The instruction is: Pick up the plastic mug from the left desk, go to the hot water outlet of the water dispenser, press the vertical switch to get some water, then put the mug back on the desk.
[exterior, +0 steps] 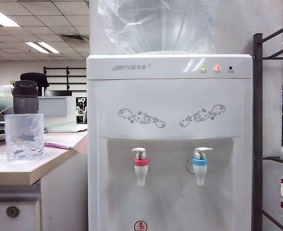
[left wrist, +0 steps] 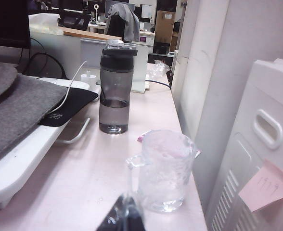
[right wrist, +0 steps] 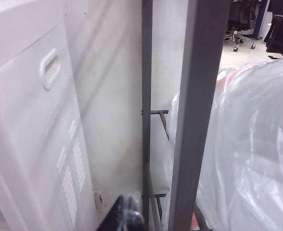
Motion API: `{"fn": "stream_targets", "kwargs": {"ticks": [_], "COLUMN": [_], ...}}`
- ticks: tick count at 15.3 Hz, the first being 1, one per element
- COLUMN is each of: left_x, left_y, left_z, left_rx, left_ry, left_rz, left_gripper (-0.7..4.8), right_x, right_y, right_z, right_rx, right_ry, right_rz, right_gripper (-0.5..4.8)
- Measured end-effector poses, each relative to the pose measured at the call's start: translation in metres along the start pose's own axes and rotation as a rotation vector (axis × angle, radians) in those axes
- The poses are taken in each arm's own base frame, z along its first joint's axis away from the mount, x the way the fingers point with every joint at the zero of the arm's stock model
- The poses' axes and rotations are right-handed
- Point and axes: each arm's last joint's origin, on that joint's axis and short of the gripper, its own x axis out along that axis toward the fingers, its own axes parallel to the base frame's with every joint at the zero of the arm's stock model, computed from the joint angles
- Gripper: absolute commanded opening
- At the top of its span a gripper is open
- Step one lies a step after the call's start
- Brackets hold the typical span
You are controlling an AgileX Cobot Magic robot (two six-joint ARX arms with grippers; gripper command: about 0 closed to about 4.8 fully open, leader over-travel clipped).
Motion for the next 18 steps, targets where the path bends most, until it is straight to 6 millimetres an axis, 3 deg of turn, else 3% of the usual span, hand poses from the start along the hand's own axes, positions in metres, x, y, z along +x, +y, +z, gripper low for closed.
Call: {"fn": "stream_targets", "kwargs": {"ticks": [1,2,4,7,9,12,13,15,16,17,18], "left_x": [0.000,-0.001,-0.005,-0.011,-0.003,0.019,0.033,0.050,0.082,0.131,0.140], "left_y": [0.000,0.000,-0.003,-0.007,-0.010,-0.014,-0.015,-0.015,-0.013,-0.012,-0.010], "left_z": [0.000,0.003,0.028,0.066,0.085,0.097,0.091,0.078,0.043,-0.010,-0.026], "left_rx": [0.000,-0.163,-0.174,-0.165,-0.134,-0.134,-0.135,-0.131,-0.106,0.009,0.050], "left_ry": [0.000,0.006,-0.051,-0.148,-0.123,-0.096,-0.039,0.066,0.265,0.350,0.359], "left_rz": [0.000,0.000,-0.062,-0.111,-0.134,-0.167,-0.159,-0.118,0.030,0.115,0.146], "left_gripper": [4.79,4.79,4.79,4.79,4.79,4.79,4.79,4.79,4.79,4.79,4.79], "right_x": [0.000,-0.008,-0.024,-0.038,-0.037,-0.024,-0.013,-0.003,0.010,0.044,0.059], "right_y": [0.000,0.002,0.006,0.009,0.013,0.019,0.022,0.025,0.043,0.090,0.099], "right_z": [0.000,0.028,0.069,0.112,0.141,0.176,0.190,0.190,0.183,0.163,0.156], "right_rx": [0.000,0.118,0.115,0.032,-0.012,-0.032,-0.036,-0.036,-0.075,-0.166,-0.174], "right_ry": [0.000,-0.065,-0.184,-0.263,-0.266,-0.232,-0.212,-0.178,-0.115,-0.015,0.014], "right_rz": [0.000,0.052,0.176,0.261,0.313,0.393,0.424,0.463,0.556,0.597,0.595], "right_gripper": [4.79,4.79,4.79,4.79,4.79,4.79,4.79,4.79,4.79,4.79,4.79]}}
